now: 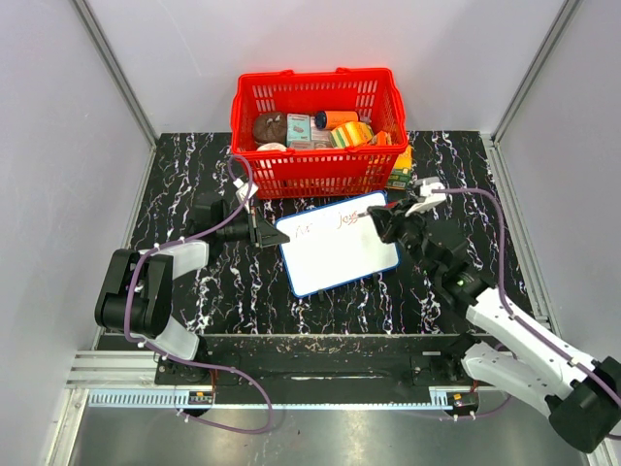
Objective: Write a sentence on the whiteboard
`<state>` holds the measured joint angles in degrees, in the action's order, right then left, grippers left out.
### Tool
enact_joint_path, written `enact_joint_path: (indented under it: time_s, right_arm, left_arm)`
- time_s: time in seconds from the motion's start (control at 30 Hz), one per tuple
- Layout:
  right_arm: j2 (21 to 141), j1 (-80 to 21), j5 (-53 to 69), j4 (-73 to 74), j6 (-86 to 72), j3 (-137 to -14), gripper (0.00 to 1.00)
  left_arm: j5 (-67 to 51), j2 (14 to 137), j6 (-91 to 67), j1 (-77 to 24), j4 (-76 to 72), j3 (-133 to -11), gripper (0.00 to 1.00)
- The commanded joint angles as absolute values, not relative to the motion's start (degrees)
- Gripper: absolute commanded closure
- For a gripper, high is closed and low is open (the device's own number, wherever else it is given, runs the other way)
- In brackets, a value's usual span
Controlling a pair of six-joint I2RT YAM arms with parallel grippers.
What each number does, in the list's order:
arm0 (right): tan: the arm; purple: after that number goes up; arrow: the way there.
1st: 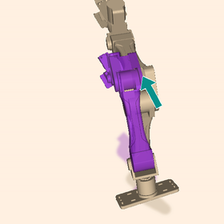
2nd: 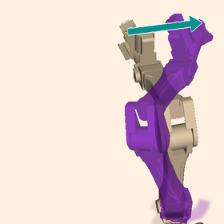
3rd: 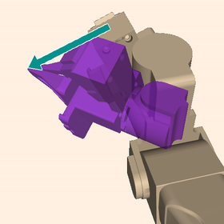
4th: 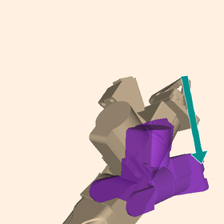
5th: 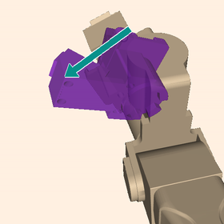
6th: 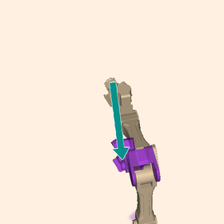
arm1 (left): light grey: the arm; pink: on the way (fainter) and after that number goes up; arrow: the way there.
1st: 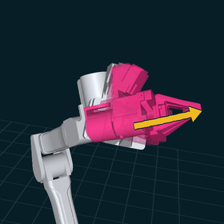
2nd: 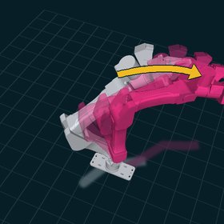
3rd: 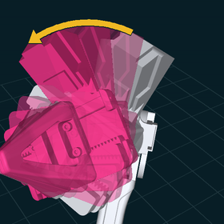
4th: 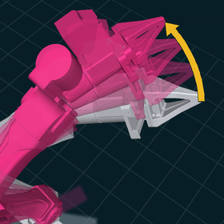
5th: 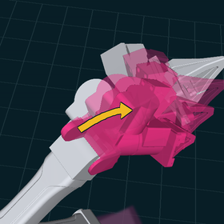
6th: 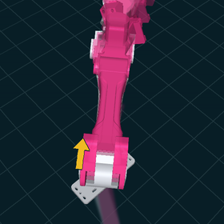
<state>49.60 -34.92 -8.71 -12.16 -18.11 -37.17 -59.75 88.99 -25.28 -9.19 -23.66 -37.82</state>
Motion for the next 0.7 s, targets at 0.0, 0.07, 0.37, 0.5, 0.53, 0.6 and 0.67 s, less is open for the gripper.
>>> enact_joint_path:
  time_s: [0.0,0.07,0.37,0.5,0.53,0.6,0.67]
  right_arm:
    - [51.3,-42.6,-12.8,-14.1,-13.4,-38.1,1.00]
    - [52.3,-45.0,-14.1,-14.5,-12.3,-38.4,1.00]
    - [60.2,-57.2,-20.3,-20.6,-11.1,-38.0,1.00]
    - [64.1,-61.3,-24.5,-23.0,-9.8,-39.2,1.00]
    - [64.8,-61.8,-25.2,-23.3,-9.4,-39.5,1.00]
    - [67.0,-63.1,-27.1,-24.0,-9.2,-40.3,1.00]
    - [69.2,-63.9,-27.9,-24.5,-8.7,-41.0,1.00]
  left_arm:
    - [-52.9,88.9,-19.1,-9.8,-24.2,-37.3,1.00]
    - [-53.0,89.1,-19.2,-9.7,-24.2,-37.3,1.00]
    - [-52.8,89.0,-19.1,-9.7,-24.1,-37.4,1.00]
    - [-52.8,89.0,-19.2,-9.7,-24.1,-37.4,1.00]
    - [-52.8,89.1,-19.2,-9.7,-24.1,-37.3,1.00]
    - [-52.8,89.0,-19.2,-9.7,-24.1,-37.4,1.00]
    - [-52.8,89.0,-19.2,-9.7,-24.1,-37.3,1.00]
